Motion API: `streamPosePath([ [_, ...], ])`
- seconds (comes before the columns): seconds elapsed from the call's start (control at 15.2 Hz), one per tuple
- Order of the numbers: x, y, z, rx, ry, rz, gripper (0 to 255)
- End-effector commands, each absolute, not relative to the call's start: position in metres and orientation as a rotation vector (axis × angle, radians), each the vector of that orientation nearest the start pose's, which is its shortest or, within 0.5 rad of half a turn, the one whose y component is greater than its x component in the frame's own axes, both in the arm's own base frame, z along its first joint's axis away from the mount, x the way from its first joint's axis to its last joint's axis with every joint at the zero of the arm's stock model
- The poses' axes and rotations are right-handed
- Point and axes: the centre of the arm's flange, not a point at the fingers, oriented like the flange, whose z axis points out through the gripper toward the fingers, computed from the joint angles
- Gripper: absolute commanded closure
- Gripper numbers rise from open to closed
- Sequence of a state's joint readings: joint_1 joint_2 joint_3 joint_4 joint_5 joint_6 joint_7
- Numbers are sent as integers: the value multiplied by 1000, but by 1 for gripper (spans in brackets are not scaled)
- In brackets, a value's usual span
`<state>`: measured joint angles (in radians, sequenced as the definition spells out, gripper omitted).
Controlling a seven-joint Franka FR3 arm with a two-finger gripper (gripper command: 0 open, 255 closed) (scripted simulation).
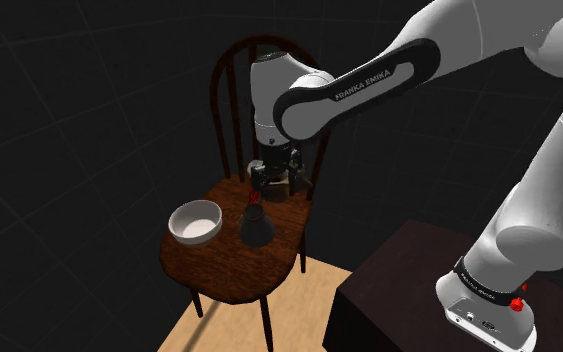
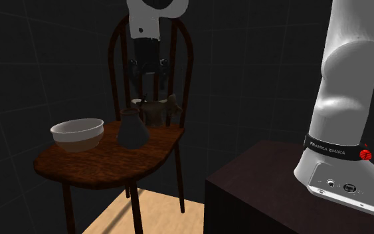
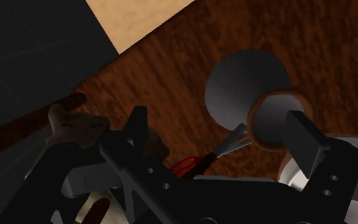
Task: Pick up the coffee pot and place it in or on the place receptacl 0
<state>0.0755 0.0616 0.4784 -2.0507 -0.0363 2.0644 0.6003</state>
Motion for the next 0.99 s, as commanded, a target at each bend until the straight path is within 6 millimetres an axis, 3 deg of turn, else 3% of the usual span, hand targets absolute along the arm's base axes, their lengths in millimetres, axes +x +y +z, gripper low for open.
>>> streamPosePath([
  [0.0,493,306,394,-3164,67,46,0],
  [0.33,530,351,367,-3162,114,35,0],
  [0.92,531,353,325,-3161,117,35,0],
])
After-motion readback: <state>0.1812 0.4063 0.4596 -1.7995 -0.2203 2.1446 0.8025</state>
